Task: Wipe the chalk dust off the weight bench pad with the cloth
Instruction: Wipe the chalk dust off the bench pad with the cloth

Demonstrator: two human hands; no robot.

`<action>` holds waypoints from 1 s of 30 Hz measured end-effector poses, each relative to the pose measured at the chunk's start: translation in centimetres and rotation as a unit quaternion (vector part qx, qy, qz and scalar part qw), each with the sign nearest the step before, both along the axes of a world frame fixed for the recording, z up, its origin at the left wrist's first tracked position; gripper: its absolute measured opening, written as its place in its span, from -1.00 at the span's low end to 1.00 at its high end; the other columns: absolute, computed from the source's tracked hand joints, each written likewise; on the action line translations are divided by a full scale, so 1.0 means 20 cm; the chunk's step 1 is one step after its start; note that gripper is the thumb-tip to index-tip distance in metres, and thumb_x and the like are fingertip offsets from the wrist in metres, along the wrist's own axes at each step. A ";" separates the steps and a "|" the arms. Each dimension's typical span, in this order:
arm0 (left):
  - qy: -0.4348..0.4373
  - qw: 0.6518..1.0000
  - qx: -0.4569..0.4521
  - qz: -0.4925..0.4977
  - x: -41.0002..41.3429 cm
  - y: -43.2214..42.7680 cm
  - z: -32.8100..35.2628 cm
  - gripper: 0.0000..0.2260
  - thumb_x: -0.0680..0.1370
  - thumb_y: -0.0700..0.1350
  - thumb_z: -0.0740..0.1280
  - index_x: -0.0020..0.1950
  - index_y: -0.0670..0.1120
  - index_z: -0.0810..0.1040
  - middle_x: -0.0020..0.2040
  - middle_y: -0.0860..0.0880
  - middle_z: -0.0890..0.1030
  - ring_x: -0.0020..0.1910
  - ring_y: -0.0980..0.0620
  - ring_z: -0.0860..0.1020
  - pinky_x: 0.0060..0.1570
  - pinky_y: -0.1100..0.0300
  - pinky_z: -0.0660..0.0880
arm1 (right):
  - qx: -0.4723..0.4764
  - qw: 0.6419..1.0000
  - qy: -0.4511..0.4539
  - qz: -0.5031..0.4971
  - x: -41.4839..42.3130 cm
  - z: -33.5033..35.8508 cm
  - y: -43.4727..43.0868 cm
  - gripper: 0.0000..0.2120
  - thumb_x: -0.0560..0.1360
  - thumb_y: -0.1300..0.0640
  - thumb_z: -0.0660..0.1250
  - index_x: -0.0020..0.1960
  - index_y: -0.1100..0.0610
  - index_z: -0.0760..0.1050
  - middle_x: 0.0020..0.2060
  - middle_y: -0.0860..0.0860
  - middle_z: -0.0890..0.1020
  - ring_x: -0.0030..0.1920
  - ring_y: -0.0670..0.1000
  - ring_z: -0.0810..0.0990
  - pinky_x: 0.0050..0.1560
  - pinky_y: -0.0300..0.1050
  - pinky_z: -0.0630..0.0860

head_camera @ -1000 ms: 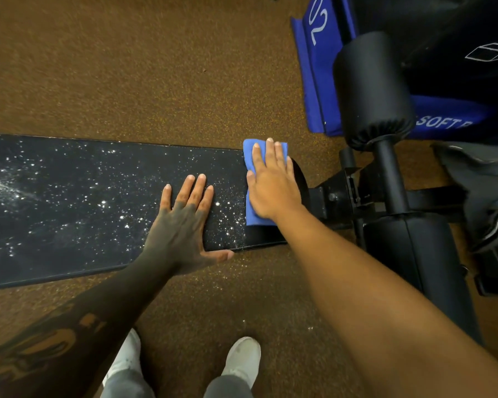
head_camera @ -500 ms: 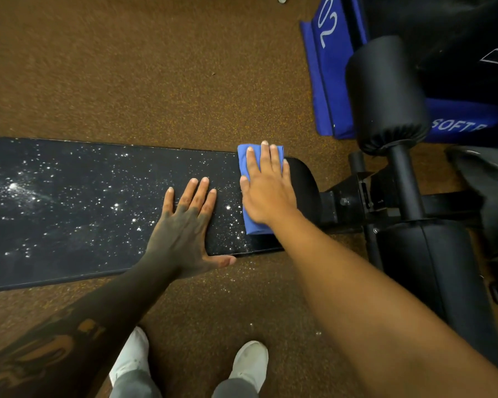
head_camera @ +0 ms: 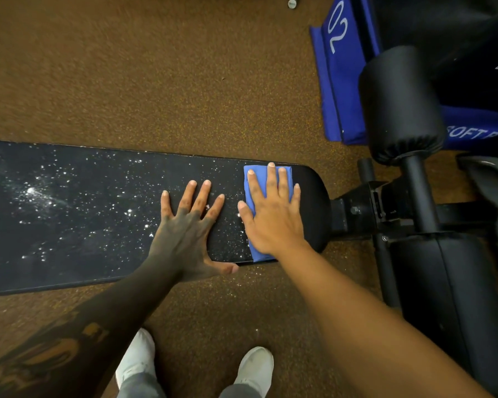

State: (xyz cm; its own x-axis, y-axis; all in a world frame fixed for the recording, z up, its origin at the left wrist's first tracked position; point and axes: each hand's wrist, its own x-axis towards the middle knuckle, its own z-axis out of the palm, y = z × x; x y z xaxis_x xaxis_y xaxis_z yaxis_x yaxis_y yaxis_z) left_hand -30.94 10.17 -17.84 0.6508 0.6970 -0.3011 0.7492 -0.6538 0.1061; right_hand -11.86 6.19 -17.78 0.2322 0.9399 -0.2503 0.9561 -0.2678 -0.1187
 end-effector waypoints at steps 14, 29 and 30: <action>0.018 1.000 -0.006 0.016 -0.01 0.02 0.02 0.35 0.10 0.75 0.01 0.64 -0.13 -0.11 0.65 -0.14 -0.20 0.62 -0.16 -0.24 0.49 -0.42 -0.13 | 0.010 1.000 0.012 -0.010 -0.12 0.01 -0.07 -0.38 0.65 -0.15 -0.06 0.61 -0.01 -0.19 0.61 0.14 -0.16 0.59 0.17 -0.25 0.55 0.22 -0.14; 0.017 1.000 -0.014 0.020 -0.06 0.04 0.02 0.39 0.06 0.75 0.04 0.63 -0.11 -0.20 0.64 -0.13 -0.27 0.60 -0.15 -0.32 0.50 -0.41 -0.20 | -0.002 0.999 0.013 -0.049 -0.11 0.00 0.30 -0.42 0.66 -0.10 -0.07 0.62 0.00 -0.15 0.61 0.15 -0.14 0.58 0.20 -0.23 0.54 0.22 -0.18; 0.018 1.000 -0.012 0.019 -0.07 0.04 0.02 0.39 0.06 0.75 0.04 0.63 -0.11 -0.20 0.64 -0.13 -0.27 0.60 -0.15 -0.32 0.50 -0.41 -0.20 | 0.002 0.999 0.014 -0.046 -0.11 0.00 0.27 -0.42 0.67 -0.10 -0.07 0.62 0.00 -0.16 0.61 0.15 -0.14 0.58 0.19 -0.23 0.55 0.21 -0.18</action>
State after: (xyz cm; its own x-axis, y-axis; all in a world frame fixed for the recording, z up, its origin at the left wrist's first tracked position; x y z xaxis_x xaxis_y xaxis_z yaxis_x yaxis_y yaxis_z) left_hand -32.25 10.92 -17.44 0.6132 0.7129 -0.3402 0.7766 -0.6229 0.0945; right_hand -14.12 11.54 -17.70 0.3098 0.9163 -0.2538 0.9240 -0.3531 -0.1466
